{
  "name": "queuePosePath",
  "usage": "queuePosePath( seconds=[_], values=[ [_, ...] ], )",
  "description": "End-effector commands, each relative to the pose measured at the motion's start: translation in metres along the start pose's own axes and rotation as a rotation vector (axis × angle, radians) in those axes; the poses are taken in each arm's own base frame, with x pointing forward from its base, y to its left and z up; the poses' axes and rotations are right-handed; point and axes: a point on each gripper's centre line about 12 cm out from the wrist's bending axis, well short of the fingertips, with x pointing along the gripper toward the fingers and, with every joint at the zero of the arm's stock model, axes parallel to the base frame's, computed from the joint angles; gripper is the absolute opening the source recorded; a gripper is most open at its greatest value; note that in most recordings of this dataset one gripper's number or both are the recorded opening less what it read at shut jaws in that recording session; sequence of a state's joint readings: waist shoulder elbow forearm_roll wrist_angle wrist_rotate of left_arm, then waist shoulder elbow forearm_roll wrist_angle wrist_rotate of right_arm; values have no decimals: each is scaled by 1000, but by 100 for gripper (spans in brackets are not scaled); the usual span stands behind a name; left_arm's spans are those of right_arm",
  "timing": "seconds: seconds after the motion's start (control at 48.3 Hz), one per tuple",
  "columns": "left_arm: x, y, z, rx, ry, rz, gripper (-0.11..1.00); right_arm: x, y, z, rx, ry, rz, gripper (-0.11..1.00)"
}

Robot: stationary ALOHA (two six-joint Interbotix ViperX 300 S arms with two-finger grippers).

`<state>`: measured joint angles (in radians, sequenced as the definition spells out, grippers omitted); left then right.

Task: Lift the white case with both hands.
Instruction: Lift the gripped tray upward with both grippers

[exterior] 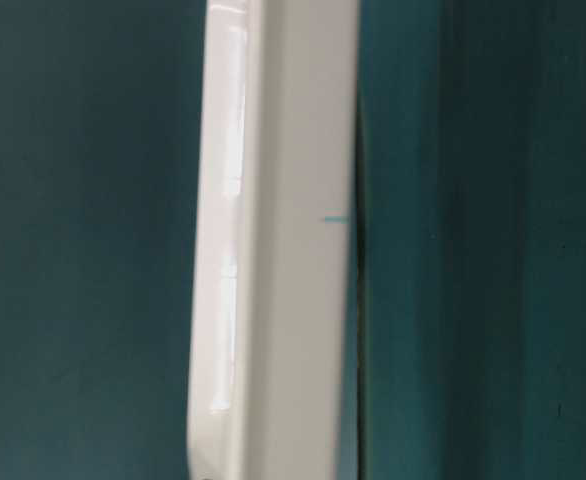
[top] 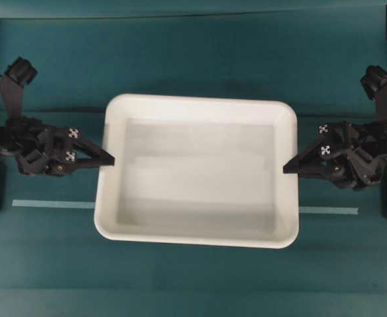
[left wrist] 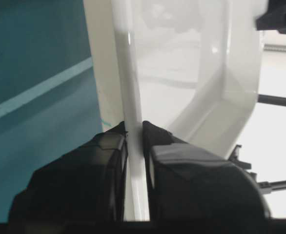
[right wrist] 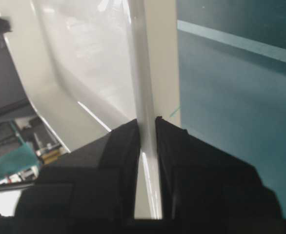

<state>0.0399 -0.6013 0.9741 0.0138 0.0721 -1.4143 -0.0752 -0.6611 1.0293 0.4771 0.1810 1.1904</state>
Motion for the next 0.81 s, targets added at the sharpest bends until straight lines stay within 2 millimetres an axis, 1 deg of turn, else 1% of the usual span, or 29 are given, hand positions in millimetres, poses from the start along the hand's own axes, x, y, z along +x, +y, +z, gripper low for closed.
queuePosePath(
  seconds=[0.0, 0.103, 0.31, 0.621, 0.786],
  values=[
    [-4, -22, 3, 6, -3, -26, 8, -1, 21, 1, -8, -9, 46, 12],
    [-8, -33, 4, 9, -1, -37, 8, -6, 33, 1, -35, -10, 73, 12],
    [-14, -58, 2, 16, 11, -78, 8, -19, 56, -6, -55, 24, 85, 12],
    [-32, -92, 7, 8, 4, -138, 6, -47, 92, -15, -64, 60, 151, 11],
    [-42, -111, 11, -42, -1, -186, 6, -65, 112, -12, -67, 50, 193, 11]
  ],
)
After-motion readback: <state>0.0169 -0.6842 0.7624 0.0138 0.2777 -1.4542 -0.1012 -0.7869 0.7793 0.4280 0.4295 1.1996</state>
